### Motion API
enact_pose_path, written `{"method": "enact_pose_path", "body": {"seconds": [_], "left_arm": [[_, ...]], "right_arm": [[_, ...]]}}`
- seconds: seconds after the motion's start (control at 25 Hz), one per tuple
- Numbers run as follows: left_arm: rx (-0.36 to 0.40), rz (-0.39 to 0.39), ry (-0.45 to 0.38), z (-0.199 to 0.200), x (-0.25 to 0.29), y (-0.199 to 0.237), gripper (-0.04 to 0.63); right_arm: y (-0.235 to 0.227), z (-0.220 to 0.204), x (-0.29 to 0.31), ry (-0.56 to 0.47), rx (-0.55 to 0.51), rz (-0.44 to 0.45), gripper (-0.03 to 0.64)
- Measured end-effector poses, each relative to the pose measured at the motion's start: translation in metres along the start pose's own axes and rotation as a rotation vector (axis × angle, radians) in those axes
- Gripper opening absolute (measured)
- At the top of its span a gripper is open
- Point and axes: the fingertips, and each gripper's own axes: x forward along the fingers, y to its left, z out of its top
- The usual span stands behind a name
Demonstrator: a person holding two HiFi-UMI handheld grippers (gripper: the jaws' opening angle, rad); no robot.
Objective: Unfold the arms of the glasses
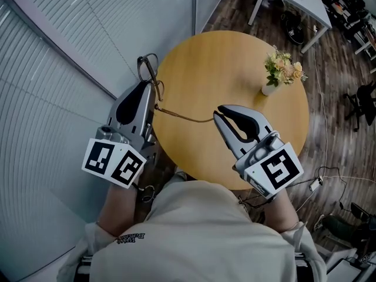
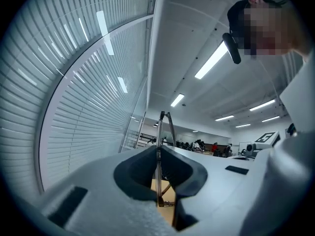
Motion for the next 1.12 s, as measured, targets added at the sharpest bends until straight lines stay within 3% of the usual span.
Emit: {"method": "enact_pose_path", "body": {"seconds": [0.2, 0.48, 0.6, 0.84, 1.12], "left_arm": [[0.044, -0.005, 0.043, -0.013, 0.005, -0.002, 0.04], [0.111, -0.039, 0.097, -0.025, 0.004, -0.014, 0.04], [0.14, -0.078, 0.119, -0.032, 0.007, -0.028, 0.038], [0.137, -0.156, 0.152, -0.045, 0.006, -0.061, 0.039], [0.2, -0.25, 0.161, -0.054, 0.01, -0.1, 0.04]], "right_arm": [[0.004, -0.01, -0.001, 0.012, 0.026, 0.025, 0.048], [0.011, 0.011, -0.002, 0.03, -0.129, 0.056, 0.048], [0.019, 0.006, 0.007, 0.106, -0.196, 0.115, 0.048], [0.048, -0.027, 0.027, 0.244, -0.231, 0.233, 0.052], [0.052, -0.051, 0.034, 0.318, -0.239, 0.231, 0.054]]}}
